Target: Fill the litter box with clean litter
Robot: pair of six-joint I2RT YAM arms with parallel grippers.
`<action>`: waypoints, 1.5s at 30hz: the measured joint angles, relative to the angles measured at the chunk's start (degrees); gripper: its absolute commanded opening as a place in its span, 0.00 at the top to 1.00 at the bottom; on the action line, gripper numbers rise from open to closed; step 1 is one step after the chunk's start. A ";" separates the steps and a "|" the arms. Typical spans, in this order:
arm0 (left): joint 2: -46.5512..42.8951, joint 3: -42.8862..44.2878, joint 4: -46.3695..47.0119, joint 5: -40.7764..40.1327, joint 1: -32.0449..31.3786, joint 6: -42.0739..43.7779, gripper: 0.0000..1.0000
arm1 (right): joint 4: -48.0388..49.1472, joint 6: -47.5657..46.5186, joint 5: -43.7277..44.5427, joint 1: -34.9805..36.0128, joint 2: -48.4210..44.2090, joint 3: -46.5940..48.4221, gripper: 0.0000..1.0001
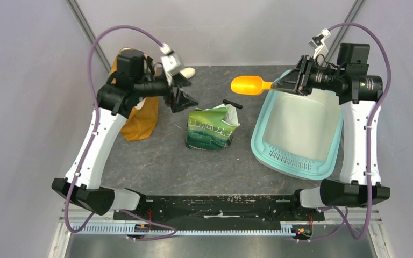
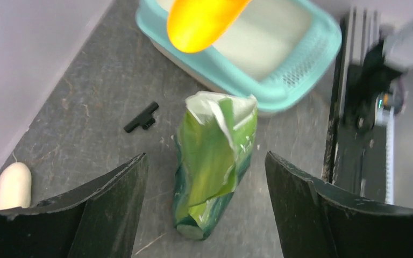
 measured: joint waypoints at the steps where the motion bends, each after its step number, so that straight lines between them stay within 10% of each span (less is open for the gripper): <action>1: -0.17 -0.02 -2.12 -1.64 -2.32 4.11 0.15 | -3.45 -2.62 0.48 0.00 -0.61 0.66 1.00; 18: 4.35 -2.78 -12.52 -13.99 -14.78 32.37 0.30 | -23.89 -17.42 11.17 8.24 2.51 4.20 1.00; 22: 4.39 -3.80 -12.72 -15.98 -16.50 34.05 0.45 | -23.96 -16.52 13.27 9.86 5.79 5.38 1.00; 38: 4.37 -12.00 -8.98 -21.42 -16.52 34.86 0.43 | -22.60 -11.13 19.06 17.53 14.08 10.73 1.00; 45: 2.89 -16.39 -4.81 -10.36 -6.60 32.50 0.37 | -22.45 -10.21 19.28 17.92 17.09 11.41 1.00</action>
